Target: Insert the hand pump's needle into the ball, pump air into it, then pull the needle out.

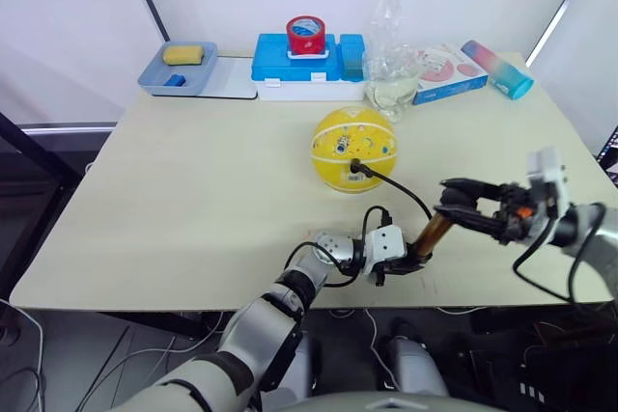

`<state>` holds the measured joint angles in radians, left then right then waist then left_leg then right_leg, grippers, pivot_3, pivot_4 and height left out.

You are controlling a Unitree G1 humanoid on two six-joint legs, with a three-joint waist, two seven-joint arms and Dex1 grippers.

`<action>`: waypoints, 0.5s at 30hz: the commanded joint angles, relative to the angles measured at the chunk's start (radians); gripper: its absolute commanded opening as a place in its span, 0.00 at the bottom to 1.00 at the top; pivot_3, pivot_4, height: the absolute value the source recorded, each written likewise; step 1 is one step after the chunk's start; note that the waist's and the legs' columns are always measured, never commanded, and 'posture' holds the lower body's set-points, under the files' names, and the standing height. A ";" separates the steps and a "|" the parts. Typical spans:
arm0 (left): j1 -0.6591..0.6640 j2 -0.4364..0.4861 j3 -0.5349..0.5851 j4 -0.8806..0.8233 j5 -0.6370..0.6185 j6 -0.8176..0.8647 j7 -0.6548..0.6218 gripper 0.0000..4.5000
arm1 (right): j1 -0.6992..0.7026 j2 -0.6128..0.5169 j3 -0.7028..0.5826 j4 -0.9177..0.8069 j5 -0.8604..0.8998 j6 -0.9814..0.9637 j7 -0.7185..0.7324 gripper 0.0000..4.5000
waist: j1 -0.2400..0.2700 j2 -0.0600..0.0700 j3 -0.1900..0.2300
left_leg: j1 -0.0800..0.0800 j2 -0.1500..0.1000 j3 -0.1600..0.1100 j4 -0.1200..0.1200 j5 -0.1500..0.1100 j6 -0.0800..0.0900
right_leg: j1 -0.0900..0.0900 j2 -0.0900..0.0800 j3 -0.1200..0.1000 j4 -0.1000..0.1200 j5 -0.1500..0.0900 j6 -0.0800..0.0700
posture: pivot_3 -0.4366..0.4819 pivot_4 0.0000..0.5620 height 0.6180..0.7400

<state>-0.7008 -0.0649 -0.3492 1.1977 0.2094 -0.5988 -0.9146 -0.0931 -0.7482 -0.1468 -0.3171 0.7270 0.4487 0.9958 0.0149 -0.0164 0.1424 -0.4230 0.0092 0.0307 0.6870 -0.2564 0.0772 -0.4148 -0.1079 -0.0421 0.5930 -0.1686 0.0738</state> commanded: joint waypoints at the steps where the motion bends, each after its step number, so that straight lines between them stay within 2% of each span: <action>1: 0.024 0.016 -0.017 0.028 0.031 0.013 -0.005 0.26 | 0.027 0.013 0.040 0.081 -0.128 -0.059 -0.031 0.46 | -0.002 0.000 0.000 | 0.002 0.000 0.000 0.000 0.000 0.000 | 0.002 0.000 0.000 0.000 0.000 0.000 | 0.48 0.27 1.00; 3: 0.024 0.015 -0.017 0.028 0.032 0.013 -0.005 0.26 | 0.023 0.007 0.037 0.076 -0.122 -0.070 -0.014 0.46 | -0.002 -0.001 0.000 | 0.005 0.001 0.000 0.000 0.000 0.000 | 0.005 0.001 0.000 0.000 -0.002 0.004 | 0.48 0.27 1.00; 10: 0.021 0.017 -0.019 0.037 0.037 0.015 -0.001 0.26 | -0.033 -0.058 -0.075 0.002 0.027 0.012 0.013 0.46 | 0.001 -0.001 0.000 | 0.006 0.002 0.000 0.000 0.000 0.000 | 0.004 0.001 0.000 0.001 -0.002 0.003 | 0.48 0.27 1.00; 15: 0.019 0.017 -0.025 0.042 0.046 0.011 0.006 0.26 | -0.118 -0.140 -0.223 -0.037 0.233 0.149 -0.007 0.46 | 0.002 0.004 0.004 | 0.002 0.000 0.001 0.000 0.000 0.000 | 0.002 -0.001 0.000 0.000 0.000 -0.001 | 0.48 0.27 1.00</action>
<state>-0.7026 -0.0700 -0.3482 1.1998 0.2093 -0.6000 -0.9104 -0.1543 -0.8359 -0.2254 -0.3153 0.8645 0.5532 1.0175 0.0169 -0.0127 0.1461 -0.4228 0.0086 0.0323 0.6867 -0.2565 0.0770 -0.4145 -0.1100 -0.0411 0.5928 -0.1674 0.0737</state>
